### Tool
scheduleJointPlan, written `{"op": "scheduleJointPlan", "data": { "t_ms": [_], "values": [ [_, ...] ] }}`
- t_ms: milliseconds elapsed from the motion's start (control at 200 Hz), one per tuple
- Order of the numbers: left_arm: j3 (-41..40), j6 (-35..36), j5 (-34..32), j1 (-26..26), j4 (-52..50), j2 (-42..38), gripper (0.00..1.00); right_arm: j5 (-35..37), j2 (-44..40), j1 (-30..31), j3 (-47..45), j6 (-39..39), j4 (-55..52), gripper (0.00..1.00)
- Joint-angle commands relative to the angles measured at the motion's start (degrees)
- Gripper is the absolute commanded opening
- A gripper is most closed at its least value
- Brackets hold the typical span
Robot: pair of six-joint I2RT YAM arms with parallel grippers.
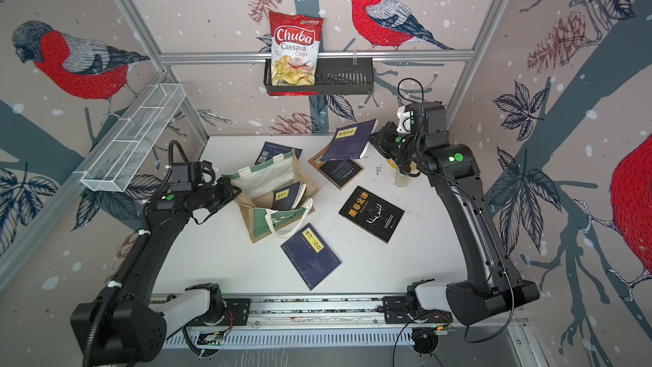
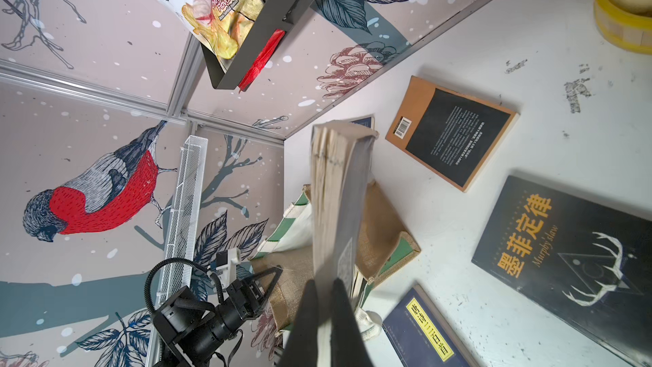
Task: Take out the books from the canvas bag
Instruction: Place the book at the center of the board.
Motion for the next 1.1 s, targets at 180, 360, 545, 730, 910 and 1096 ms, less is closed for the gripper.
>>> {"op": "scheduleJointPlan", "data": {
  "t_ms": [180,360,545,730,910,1096],
  "values": [
    [2.50,-0.31,-5.35,2.89,-3.09,-2.24,0.00,-2.94,-2.68,-1.09,-9.09,-0.60,6.79,0.00],
    [1.56,-1.10,-3.72,4.10,-1.94,-3.03,0.00,-2.61,-3.34,-1.62,-12.41,-1.71,7.09,0.00],
    [-0.59,-2.76,-1.25,4.16,0.37,-3.00,0.00,-1.49,-4.25,-4.33,-16.57,-2.68,7.09,0.00],
    [-0.97,-2.78,-0.99,4.16,0.85,-2.57,0.00,0.17,-9.71,-10.71,-20.82,-2.81,8.62,0.00],
    [-0.48,-2.93,-0.46,4.18,1.22,-1.79,0.00,0.23,-13.41,-20.27,-23.50,-4.22,7.50,0.00],
    [-0.40,-2.72,-0.29,4.18,1.68,-0.97,0.00,-3.69,-16.11,-32.12,-24.94,-9.06,2.23,0.00]
  ]
}}
